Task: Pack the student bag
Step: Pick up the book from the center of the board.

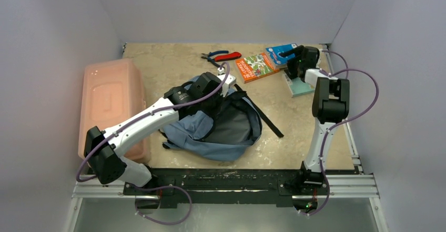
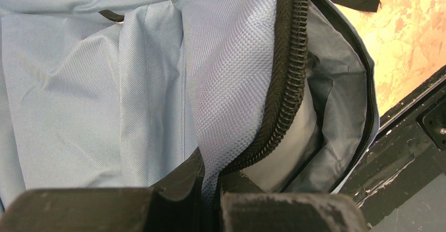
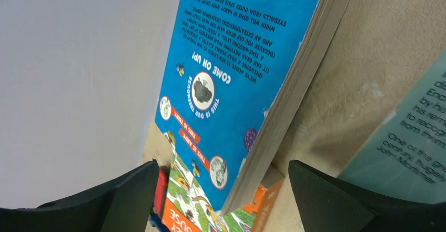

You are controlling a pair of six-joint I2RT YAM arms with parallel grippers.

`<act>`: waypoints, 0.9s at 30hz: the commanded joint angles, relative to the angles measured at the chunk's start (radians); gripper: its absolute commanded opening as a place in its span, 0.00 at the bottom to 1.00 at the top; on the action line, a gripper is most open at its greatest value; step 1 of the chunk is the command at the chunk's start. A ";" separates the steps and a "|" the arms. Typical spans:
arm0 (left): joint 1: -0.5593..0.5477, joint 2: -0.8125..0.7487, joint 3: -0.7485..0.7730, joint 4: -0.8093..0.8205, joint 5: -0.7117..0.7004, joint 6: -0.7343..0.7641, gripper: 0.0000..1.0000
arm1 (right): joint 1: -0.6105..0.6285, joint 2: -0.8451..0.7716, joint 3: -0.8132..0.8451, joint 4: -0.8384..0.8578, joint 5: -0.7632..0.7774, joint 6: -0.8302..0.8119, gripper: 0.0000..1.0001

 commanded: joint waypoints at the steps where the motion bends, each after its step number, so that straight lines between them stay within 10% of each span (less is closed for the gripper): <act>1: 0.015 -0.018 0.017 0.061 0.041 -0.013 0.00 | -0.005 0.052 0.092 -0.092 0.011 0.101 0.97; 27: 0.059 -0.007 0.012 0.076 0.129 -0.044 0.00 | 0.003 0.162 0.004 0.131 0.049 0.506 0.80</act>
